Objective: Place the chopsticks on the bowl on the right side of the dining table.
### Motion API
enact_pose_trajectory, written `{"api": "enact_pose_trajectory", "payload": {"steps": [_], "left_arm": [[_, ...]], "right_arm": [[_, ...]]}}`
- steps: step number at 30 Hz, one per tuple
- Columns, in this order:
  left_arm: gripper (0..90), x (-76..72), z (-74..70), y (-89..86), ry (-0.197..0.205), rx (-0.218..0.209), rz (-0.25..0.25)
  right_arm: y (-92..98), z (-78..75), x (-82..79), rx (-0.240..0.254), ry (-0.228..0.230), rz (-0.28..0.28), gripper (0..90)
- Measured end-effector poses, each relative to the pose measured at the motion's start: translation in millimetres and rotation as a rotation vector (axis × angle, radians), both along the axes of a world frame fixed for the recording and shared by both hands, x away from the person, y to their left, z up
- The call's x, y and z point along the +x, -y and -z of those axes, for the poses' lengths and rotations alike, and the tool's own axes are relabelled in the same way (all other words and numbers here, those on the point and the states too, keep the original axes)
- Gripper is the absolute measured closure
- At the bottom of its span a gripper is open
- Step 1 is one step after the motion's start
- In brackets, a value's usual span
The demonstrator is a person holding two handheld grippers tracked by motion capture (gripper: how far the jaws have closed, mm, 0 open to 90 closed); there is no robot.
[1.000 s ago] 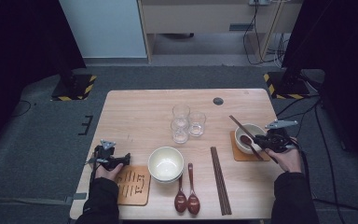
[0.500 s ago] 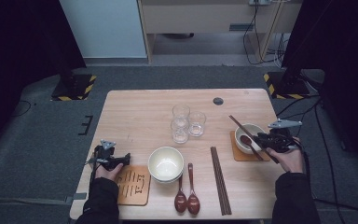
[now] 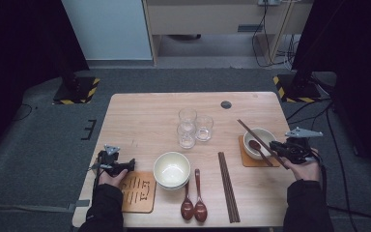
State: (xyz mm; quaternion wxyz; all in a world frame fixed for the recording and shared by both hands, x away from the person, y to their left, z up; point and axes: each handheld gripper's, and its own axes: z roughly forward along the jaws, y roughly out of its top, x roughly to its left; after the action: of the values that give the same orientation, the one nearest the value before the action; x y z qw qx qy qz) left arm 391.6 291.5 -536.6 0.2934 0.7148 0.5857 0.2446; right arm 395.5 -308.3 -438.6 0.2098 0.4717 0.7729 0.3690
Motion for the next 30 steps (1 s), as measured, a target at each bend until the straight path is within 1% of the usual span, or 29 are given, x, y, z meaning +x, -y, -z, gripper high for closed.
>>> {"api": "enact_pose_trajectory", "payload": {"steps": [1, 4, 6, 9, 10, 16, 18, 25, 26, 30], "left_arm": [[2.9, 0.0, 0.0, 0.0, 0.000, 0.000, 0.000], [3.0, 0.0, 0.0, 0.0, 0.000, 0.000, 0.000], [2.9, 0.0, 0.0, 0.0, 0.000, 0.000, 0.000], [2.9, 0.0, 0.0, 0.0, 0.000, 0.000, 0.000], [2.9, 0.0, 0.0, 0.0, 0.000, 0.000, 0.000], [2.9, -0.1, 0.0, 0.0, 0.000, 0.000, 0.000], [2.9, -0.1, 0.0, 0.0, 0.000, 0.000, 0.000], [2.9, -0.1, 0.0, 0.0, 0.000, 0.000, 0.000], [2.9, -0.1, 0.0, 0.0, 0.000, 0.000, 0.000], [2.9, -0.1, 0.0, 0.0, 0.000, 0.000, 0.000]], "right_arm": [[0.1, -0.5, -2.6, 0.006, -0.002, 0.003, 84.0], [0.4, -1.3, -9.8, 0.006, 0.000, 0.006, 85.1], [-0.8, -0.4, -17.1, -0.002, -0.002, 0.010, 85.8], [-1.2, 1.7, -23.7, -0.004, -0.014, 0.016, 86.5], [-0.9, 3.3, -25.7, 0.000, -0.019, 0.026, 86.8], [-1.3, 9.2, -32.5, 0.007, -0.036, 0.029, 87.3], [-1.9, 11.5, -36.1, -0.003, -0.044, 0.035, 87.5], [2.6, 18.6, -45.1, -0.016, -0.063, 0.062, 87.5], [3.1, 18.9, -45.7, -0.015, -0.071, 0.067, 87.5], [6.4, 20.6, -45.9, -0.017, -0.073, 0.078, 87.4]]}}
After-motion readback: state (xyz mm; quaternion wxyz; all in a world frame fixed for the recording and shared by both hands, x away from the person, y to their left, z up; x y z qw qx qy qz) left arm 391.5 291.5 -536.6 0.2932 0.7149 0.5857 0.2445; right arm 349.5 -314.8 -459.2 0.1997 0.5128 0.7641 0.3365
